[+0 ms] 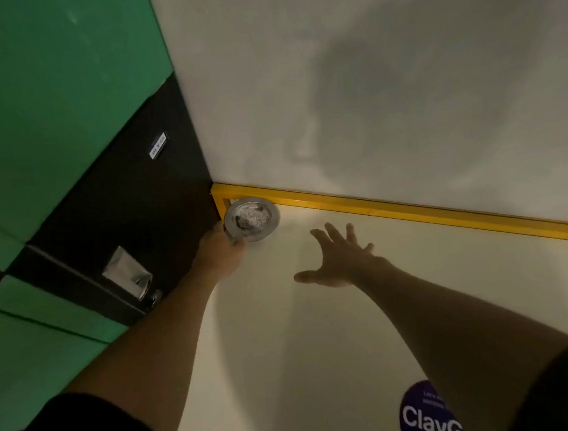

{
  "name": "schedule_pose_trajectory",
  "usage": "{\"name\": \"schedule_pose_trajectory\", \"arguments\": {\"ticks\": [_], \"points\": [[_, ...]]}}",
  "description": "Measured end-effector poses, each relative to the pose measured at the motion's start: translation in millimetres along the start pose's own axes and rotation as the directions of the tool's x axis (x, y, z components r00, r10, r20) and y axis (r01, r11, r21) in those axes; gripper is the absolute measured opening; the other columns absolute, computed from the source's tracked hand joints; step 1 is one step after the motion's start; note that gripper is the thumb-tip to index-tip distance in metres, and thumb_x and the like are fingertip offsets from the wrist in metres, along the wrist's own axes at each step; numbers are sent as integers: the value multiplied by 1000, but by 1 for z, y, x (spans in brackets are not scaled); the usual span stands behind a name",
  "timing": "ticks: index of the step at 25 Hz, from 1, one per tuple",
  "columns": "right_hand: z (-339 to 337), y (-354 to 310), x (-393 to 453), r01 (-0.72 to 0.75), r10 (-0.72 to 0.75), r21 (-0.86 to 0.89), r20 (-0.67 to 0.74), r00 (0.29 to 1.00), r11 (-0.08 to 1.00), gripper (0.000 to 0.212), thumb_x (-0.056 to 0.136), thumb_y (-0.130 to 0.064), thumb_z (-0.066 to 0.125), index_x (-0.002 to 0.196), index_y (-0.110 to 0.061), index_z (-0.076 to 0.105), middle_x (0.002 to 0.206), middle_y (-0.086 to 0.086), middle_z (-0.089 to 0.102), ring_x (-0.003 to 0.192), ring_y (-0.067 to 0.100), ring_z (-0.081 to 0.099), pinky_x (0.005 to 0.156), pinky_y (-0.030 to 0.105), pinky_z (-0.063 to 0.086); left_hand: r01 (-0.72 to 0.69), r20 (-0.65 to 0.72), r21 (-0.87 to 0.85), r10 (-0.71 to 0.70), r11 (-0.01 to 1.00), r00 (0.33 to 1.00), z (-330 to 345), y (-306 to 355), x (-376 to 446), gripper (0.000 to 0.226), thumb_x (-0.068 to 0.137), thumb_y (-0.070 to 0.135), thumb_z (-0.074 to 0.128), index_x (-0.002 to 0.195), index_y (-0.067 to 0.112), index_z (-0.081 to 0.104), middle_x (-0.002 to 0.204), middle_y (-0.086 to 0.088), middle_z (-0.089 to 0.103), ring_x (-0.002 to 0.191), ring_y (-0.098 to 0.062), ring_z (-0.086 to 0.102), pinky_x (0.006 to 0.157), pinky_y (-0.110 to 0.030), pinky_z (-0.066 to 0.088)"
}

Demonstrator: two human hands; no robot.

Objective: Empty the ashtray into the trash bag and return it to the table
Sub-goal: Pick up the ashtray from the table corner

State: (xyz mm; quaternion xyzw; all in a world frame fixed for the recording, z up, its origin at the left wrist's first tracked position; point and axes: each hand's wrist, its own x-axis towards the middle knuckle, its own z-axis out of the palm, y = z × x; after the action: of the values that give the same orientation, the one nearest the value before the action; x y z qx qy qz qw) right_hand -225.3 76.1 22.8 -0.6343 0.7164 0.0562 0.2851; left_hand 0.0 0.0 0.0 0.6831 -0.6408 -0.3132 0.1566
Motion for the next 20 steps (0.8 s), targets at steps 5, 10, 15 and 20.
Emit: {"name": "schedule_pose_trajectory", "arguments": {"ticks": [5, 10, 15, 20], "points": [[16, 5, 26, -11, 12, -39, 26, 1000, 999, 113, 70, -75, 65, 155, -33, 3, 165, 1, -13, 146, 40, -21, 108, 78, 3, 129, -49, -38, -131, 991, 990, 10, -1, 31, 58, 94, 25, 56, 142, 0, 37, 145, -24, 43, 133, -39, 42, 97, -41, 39], [30, 12, 40, -24, 28, -66, 61, 998, 998, 123, 64, -73, 72, 154, -35, -3, 163, 1, -22, 145, 41, -24, 106, 80, 3, 206, -2, -174, -210, 963, 978, 14, -1, 57, 45, 91, 9, 58, 134, 5, 48, 138, -22, 48, 119, -42, 55, 88, -44, 54], [37, 11, 44, -14, 17, -66, 47, 999, 998, 128, 61, -77, 70, 153, -36, -8, 161, 2, -28, 142, 43, -29, 102, 83, -1, 240, 16, -326, -248, 914, 969, 19, 1, 63, 43, 88, 0, 61, 130, 6, 54, 136, -20, 47, 112, -43, 57, 47, -39, 60], [40, 13, 44, -16, 19, -60, 47, 999, 998, 127, 61, -77, 70, 153, -37, -8, 161, 2, -29, 142, 42, -30, 102, 83, -1, 216, 22, -400, -227, 891, 974, 23, -1, 66, 39, 88, -6, 53, 124, 6, 60, 132, -21, 55, 115, -43, 56, 83, -56, 57]]}}
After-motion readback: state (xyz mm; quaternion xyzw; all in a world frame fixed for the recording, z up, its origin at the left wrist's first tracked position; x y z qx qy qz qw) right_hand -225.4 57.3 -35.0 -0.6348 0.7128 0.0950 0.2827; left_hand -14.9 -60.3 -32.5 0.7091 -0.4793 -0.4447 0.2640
